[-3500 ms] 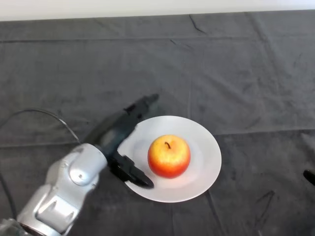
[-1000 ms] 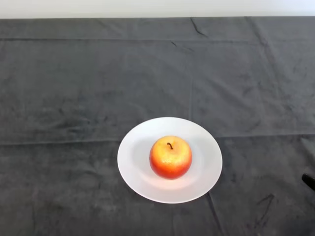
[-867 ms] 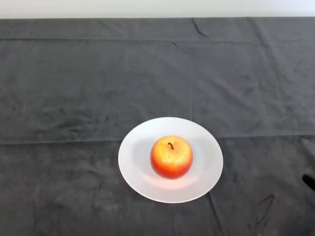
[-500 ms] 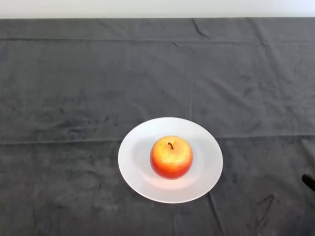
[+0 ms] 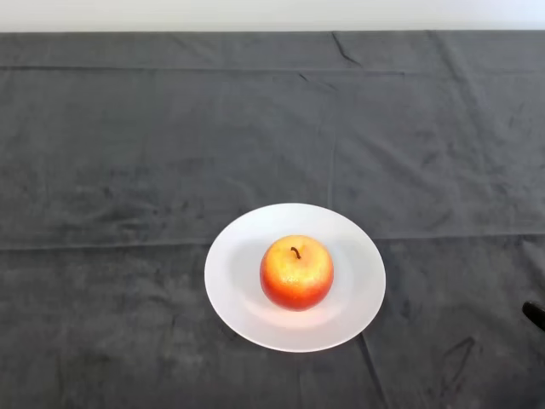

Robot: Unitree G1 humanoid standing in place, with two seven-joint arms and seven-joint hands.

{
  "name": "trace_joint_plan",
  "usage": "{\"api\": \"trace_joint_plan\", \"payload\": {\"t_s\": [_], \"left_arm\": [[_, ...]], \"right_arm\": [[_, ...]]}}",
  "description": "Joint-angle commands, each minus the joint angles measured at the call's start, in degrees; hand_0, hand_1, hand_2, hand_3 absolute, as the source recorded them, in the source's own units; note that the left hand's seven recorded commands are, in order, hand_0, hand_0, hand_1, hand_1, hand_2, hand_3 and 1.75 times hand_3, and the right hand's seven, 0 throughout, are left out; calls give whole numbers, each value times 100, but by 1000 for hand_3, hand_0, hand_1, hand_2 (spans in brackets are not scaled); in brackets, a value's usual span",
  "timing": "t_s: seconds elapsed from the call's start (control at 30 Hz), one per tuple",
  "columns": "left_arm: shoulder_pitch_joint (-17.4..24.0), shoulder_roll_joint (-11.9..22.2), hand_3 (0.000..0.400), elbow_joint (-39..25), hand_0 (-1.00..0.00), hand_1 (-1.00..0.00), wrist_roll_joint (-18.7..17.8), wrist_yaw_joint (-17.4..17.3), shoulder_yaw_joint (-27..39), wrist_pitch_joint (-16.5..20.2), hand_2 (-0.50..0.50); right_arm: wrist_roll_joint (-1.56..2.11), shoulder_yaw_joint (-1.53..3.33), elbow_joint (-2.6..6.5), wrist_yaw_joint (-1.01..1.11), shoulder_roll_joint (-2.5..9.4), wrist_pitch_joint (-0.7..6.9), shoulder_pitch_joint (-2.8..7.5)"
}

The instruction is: Move the apple to the plate

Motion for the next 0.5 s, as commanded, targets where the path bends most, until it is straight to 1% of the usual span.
{"api": "trace_joint_plan", "payload": {"t_s": [0.03,0.5], "left_arm": [[-235,569,0,193,0,0,-113,-6,-110,-167,0],[-191,614,0,219,0,0,-251,-78,-264,-172,0]], "right_arm": [[256,111,255,-10,70,120,-62],[266,122,258,-15,63,112,-63]]}}
